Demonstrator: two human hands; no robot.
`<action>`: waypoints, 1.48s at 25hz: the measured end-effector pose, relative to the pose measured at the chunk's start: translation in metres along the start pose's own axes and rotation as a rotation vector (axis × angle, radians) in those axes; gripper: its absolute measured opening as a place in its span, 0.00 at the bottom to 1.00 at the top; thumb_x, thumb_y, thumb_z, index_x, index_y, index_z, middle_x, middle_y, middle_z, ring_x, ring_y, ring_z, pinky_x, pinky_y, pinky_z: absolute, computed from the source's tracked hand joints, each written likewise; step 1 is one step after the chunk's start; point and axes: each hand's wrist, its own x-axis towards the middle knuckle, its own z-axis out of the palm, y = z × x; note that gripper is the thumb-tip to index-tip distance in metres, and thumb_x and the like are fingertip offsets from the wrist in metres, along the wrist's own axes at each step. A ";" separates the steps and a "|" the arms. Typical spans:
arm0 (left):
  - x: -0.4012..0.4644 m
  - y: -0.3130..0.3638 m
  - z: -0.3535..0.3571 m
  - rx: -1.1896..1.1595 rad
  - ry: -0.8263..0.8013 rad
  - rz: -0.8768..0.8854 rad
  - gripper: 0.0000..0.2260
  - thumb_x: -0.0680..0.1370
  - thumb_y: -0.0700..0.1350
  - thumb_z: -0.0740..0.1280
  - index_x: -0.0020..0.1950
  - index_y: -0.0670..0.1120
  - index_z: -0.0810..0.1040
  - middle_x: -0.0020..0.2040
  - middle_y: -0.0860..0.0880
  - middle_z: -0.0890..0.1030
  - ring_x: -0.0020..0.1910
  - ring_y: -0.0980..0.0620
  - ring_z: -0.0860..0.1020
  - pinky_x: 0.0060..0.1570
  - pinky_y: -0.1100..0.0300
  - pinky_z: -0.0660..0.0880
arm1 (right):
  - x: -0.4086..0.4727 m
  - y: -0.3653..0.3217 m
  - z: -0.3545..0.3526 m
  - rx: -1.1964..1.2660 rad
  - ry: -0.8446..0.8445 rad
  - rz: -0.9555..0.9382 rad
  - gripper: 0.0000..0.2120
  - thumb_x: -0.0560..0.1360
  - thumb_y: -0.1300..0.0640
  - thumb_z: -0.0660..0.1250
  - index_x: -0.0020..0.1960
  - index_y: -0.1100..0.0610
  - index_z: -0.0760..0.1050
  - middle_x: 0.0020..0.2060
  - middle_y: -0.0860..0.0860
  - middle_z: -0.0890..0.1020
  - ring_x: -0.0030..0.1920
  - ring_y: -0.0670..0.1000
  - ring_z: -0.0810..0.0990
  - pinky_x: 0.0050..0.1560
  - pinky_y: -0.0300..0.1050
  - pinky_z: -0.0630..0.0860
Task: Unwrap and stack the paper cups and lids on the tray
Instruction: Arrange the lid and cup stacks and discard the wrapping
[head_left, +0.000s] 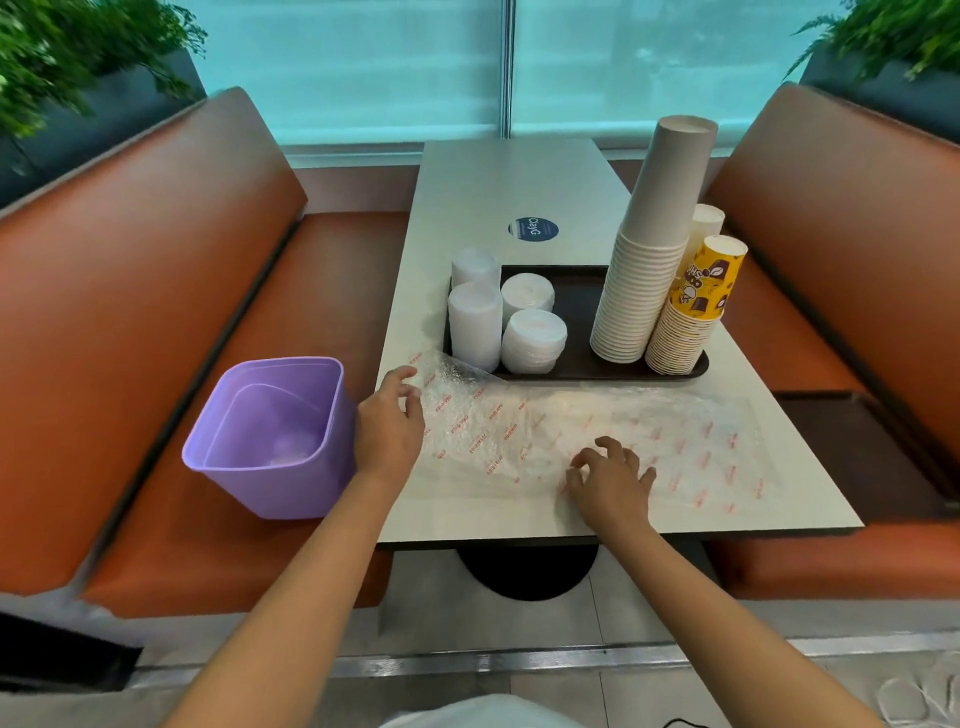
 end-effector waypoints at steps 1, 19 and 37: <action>0.004 0.000 0.000 0.047 -0.017 -0.028 0.13 0.79 0.40 0.61 0.63 0.46 0.75 0.54 0.44 0.80 0.45 0.43 0.80 0.46 0.48 0.79 | 0.001 -0.001 0.000 0.024 0.029 -0.001 0.14 0.80 0.50 0.57 0.60 0.51 0.76 0.70 0.50 0.66 0.70 0.56 0.62 0.71 0.60 0.53; 0.009 0.035 0.035 -0.596 -0.702 -0.184 0.28 0.71 0.42 0.75 0.67 0.50 0.68 0.51 0.49 0.81 0.52 0.55 0.80 0.55 0.61 0.73 | 0.011 -0.044 -0.106 1.583 -0.472 -0.019 0.04 0.80 0.60 0.58 0.47 0.57 0.70 0.55 0.54 0.82 0.47 0.61 0.84 0.41 0.59 0.81; 0.030 0.080 0.025 -0.555 -0.454 -0.333 0.04 0.78 0.42 0.66 0.51 0.50 0.77 0.46 0.48 0.77 0.34 0.55 0.72 0.21 0.67 0.67 | 0.033 -0.053 -0.100 1.388 -0.279 0.066 0.09 0.76 0.69 0.64 0.51 0.57 0.76 0.41 0.55 0.77 0.28 0.47 0.76 0.27 0.41 0.76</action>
